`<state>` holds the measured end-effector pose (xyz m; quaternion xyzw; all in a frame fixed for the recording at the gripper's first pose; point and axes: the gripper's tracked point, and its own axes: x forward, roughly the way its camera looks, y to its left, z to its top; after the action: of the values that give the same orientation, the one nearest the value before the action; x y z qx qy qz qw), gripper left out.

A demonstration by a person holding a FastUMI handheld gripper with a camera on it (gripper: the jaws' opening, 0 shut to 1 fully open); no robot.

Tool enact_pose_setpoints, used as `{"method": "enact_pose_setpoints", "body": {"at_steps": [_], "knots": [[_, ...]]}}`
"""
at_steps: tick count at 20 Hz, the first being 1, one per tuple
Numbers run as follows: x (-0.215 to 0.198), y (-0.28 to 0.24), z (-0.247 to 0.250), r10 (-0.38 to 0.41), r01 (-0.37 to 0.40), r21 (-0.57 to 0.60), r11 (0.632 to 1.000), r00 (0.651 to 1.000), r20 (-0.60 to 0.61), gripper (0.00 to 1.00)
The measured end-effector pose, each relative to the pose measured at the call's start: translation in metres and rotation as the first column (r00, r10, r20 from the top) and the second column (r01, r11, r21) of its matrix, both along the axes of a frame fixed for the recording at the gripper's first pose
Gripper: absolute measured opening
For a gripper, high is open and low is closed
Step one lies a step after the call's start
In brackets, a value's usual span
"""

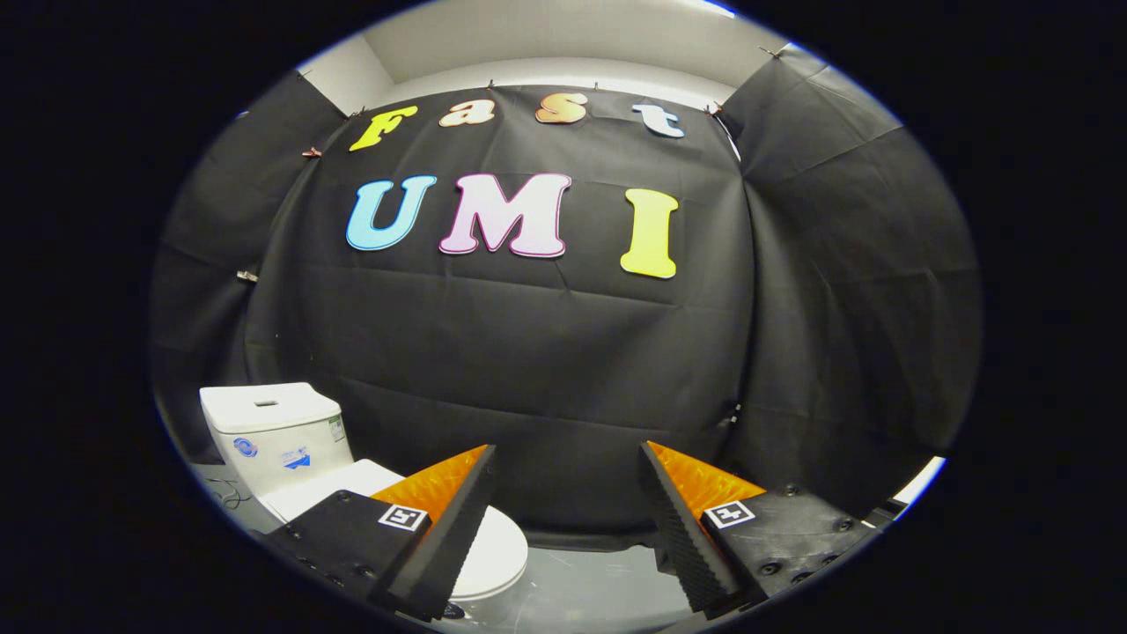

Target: Open the toilet lid.

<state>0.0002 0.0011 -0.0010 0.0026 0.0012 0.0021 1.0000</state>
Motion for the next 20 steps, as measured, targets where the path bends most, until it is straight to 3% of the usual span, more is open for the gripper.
{"method": "enact_pose_setpoints", "body": {"at_steps": [20], "knots": [[0.000,0.018,-0.007,0.070,-0.069,0.031,0.997,0.997,-0.026,0.98]]}}
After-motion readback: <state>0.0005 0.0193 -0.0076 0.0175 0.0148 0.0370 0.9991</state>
